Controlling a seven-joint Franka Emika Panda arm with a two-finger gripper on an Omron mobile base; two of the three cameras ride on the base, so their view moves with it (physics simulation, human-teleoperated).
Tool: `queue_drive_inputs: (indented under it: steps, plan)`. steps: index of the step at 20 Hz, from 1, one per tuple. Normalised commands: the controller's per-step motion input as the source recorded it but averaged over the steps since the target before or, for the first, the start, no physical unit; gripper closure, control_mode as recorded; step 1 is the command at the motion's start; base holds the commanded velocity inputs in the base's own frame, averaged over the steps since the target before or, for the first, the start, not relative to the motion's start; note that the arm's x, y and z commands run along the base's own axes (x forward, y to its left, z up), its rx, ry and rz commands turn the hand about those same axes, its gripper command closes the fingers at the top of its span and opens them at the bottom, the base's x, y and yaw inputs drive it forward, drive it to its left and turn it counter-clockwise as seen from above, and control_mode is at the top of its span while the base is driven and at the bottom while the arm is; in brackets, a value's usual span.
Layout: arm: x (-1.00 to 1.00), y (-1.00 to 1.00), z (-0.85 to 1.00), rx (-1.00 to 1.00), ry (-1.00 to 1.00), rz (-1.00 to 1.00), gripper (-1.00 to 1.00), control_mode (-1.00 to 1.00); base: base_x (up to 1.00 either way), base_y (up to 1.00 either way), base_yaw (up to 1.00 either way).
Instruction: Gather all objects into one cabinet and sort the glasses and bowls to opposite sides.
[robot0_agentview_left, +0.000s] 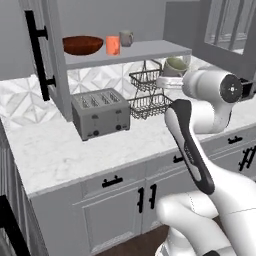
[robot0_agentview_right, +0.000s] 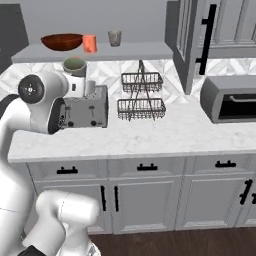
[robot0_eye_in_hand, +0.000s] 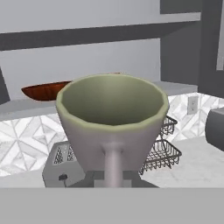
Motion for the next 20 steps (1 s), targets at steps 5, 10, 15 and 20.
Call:
queue_drive_inputs:
  steps: [5,10,15,20]
  plan:
    - [0.0,0.0,0.0,0.0,0.0,0.0,1.0,1.0,0.86,-0.15,-0.26]
    - [0.0,0.0,0.0,0.0,0.0,0.0,1.0,1.0,0.46,0.0,-0.09]
    - [0.19,0.0,0.0,-0.05,0.01,-0.04,1.0,-1.0,0.35,0.0,-0.07]
    - [0.26,0.03,0.02,-0.15,0.01,-0.07,1.0,-1.0,0.0,0.0,0.0]
